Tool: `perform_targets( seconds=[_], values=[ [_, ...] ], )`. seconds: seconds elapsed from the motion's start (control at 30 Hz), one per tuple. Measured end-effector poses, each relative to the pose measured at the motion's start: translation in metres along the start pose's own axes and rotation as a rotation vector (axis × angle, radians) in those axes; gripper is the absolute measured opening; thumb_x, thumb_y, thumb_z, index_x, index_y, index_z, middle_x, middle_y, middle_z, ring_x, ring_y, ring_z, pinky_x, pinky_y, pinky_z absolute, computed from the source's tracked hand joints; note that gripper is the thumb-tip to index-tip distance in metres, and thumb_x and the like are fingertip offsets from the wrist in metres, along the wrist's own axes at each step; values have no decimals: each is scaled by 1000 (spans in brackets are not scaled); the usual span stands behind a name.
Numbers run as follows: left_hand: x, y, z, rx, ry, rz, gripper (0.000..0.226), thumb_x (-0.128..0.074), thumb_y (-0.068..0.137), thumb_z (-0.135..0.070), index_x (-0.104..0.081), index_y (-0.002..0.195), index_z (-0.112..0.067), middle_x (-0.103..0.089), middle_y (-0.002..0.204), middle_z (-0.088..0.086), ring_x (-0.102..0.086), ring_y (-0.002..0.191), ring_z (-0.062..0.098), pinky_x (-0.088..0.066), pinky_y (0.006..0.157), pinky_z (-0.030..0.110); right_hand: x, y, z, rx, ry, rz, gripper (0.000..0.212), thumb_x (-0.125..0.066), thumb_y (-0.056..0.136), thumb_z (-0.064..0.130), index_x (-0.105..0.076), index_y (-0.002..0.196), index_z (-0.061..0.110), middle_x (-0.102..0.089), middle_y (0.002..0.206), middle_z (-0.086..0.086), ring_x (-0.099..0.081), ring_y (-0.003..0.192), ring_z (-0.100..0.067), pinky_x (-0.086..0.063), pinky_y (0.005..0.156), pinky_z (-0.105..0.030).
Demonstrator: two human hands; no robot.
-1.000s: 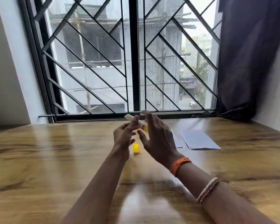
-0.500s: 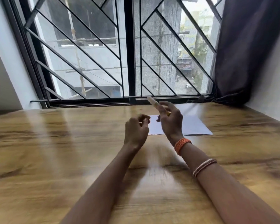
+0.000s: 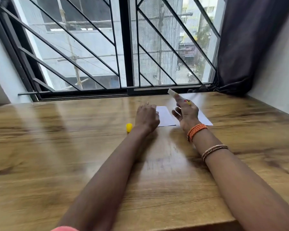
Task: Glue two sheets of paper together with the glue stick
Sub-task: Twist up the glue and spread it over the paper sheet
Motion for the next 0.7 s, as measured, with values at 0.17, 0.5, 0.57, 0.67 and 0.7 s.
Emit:
perform_targets(
  seconds=[0.17, 0.5, 0.57, 0.67, 0.7],
  values=[
    [-23, 29, -6, 44, 239, 207, 49, -29, 94, -35, -40, 136, -12, -38, 148, 7, -6, 146, 20, 15, 110, 55, 12, 12, 3, 3, -6, -17, 36, -82, 63, 19, -65, 94, 8, -60, 70, -4, -54, 53, -15, -45, 46, -22],
    [-37, -12, -11, 14, 302, 350, 58, -26, 92, -45, -34, 139, -11, -32, 149, 8, -3, 145, 26, 15, 105, 64, 23, 22, 10, 75, -112, -46, 16, -75, 77, 16, -60, 71, 18, -50, 60, 3, -48, 54, -10, -48, 49, -23],
    [-32, -25, -14, -15, 286, 340, 58, -28, 92, -46, -35, 137, -12, -33, 149, 8, -5, 145, 25, 13, 105, 64, 18, 17, 11, 92, -167, -17, 20, -76, 77, 21, -58, 68, 20, -50, 63, 3, -48, 57, -10, -49, 48, -23],
    [-23, -45, -20, -62, 264, 324, 54, -32, 91, -45, -42, 131, -10, -38, 145, 9, -12, 143, 26, 8, 106, 63, 4, 7, 10, 134, -238, 87, 18, -74, 80, 21, -59, 71, 16, -53, 62, 3, -49, 58, -11, -51, 47, -23],
    [-21, -52, -22, -75, 245, 325, 51, -33, 91, -45, -45, 127, -10, -41, 142, 10, -19, 141, 26, 5, 107, 64, -1, 3, 10, 156, -278, 124, 16, -72, 81, 20, -60, 71, 15, -56, 63, 2, -51, 59, -12, -52, 49, -23]
  ],
)
Point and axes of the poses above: each hand's wrist, its own y-axis towards the middle knuckle, its own x-axis out of the back of the hand, z = x × y, the point moved 7 cm from there along y, towards the middle knuckle
